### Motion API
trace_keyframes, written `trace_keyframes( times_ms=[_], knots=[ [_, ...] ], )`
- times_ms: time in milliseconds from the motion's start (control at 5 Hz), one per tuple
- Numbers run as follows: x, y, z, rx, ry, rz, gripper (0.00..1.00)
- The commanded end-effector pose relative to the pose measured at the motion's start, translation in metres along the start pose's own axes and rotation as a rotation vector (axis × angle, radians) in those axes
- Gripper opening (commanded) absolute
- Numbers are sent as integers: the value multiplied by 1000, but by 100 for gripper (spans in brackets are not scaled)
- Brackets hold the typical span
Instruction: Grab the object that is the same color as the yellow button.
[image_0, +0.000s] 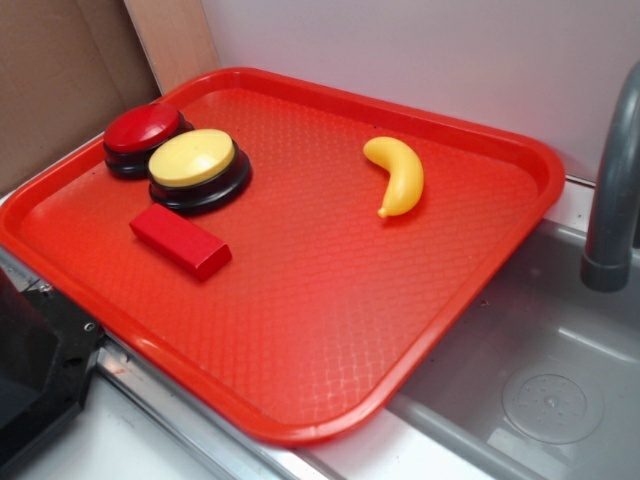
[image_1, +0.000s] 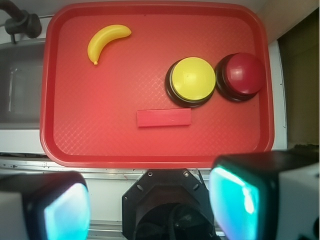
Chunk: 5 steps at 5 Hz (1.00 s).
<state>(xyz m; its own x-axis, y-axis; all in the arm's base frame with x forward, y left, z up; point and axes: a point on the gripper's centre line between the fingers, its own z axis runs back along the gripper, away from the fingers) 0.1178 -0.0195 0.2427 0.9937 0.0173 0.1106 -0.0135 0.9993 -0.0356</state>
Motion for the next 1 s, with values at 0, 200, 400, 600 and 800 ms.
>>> trace_keyframes(
  times_ms=[0, 200, 400, 600, 800],
  knots=[
    [0, 0, 0, 0, 0, 0, 100],
    [26, -7, -15, -10, 18, 148, 100],
    [50, -16, -32, -114, 85, 250, 100],
    [78, -29, -61, -142, 119, 394, 100],
    [116, -43, -99, -116, 102, 549, 100]
  ],
)
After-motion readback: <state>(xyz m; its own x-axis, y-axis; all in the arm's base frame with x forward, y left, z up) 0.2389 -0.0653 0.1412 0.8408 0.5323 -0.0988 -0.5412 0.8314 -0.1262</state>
